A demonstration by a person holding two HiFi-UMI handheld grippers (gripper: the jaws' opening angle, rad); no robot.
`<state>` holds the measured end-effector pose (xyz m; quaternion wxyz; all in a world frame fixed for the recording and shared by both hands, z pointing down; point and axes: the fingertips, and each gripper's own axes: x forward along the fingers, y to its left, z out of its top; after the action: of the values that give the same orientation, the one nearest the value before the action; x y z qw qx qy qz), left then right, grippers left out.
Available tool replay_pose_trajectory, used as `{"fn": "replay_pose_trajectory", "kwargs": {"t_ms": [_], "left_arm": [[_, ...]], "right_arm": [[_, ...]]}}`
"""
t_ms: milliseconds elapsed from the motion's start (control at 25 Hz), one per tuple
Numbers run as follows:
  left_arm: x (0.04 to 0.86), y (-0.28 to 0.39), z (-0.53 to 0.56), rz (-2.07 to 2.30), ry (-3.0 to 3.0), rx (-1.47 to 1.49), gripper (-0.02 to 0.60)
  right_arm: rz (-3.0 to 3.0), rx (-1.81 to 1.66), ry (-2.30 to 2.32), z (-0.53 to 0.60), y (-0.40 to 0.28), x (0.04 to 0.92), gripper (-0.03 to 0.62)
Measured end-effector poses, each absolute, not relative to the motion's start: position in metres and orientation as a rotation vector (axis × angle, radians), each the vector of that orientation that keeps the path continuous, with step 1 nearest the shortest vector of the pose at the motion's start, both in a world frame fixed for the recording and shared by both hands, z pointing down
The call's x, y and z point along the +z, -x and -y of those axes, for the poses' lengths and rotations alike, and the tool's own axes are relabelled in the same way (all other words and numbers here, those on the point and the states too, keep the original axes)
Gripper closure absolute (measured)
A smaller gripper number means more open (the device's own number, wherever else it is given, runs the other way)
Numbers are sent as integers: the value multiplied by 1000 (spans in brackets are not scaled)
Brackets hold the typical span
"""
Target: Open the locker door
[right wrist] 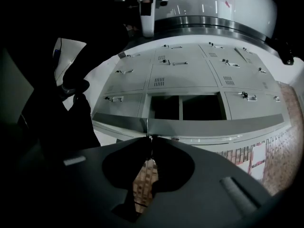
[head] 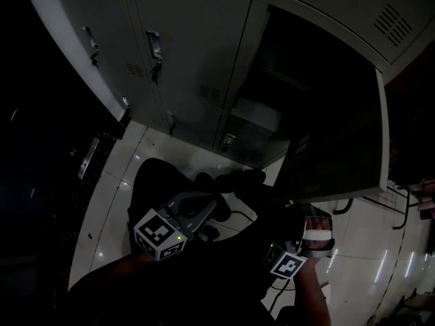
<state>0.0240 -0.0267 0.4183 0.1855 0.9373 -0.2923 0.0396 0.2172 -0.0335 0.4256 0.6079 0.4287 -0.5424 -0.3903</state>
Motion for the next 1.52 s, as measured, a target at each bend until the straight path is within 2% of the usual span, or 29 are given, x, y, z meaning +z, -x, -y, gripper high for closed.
{"fn": "replay_pose_trajectory", "kwargs": {"t_ms": [360,480,520,640,880,1240,1520], "left_arm": [[418,-28,21,817,-2650,132,571],[418,-28,20,813,-2651,136,571],[418,-29,20,811,-2654,137,570],[418,-31,19,804,-2659,136,569],[414,-30,15,803,-2668,140,569],[412,-35,13,786,-2677,129,569],[406,-28,14,800,-2688,109,569]], "right_arm": [[1410,-793,-1114,20,-220,403,543],[1584,-651,-1217,3,-216,393,546],[1653,-586,-1260,-3,-214,391,569],[1815,-389,-1355,-11,-210,389,562],[1857,-201,-1453,-24,-220,398,589],[2328,108,-1389,-23,-158,390,591],[2513,199,-1236,-5,-117,400,594]]}}
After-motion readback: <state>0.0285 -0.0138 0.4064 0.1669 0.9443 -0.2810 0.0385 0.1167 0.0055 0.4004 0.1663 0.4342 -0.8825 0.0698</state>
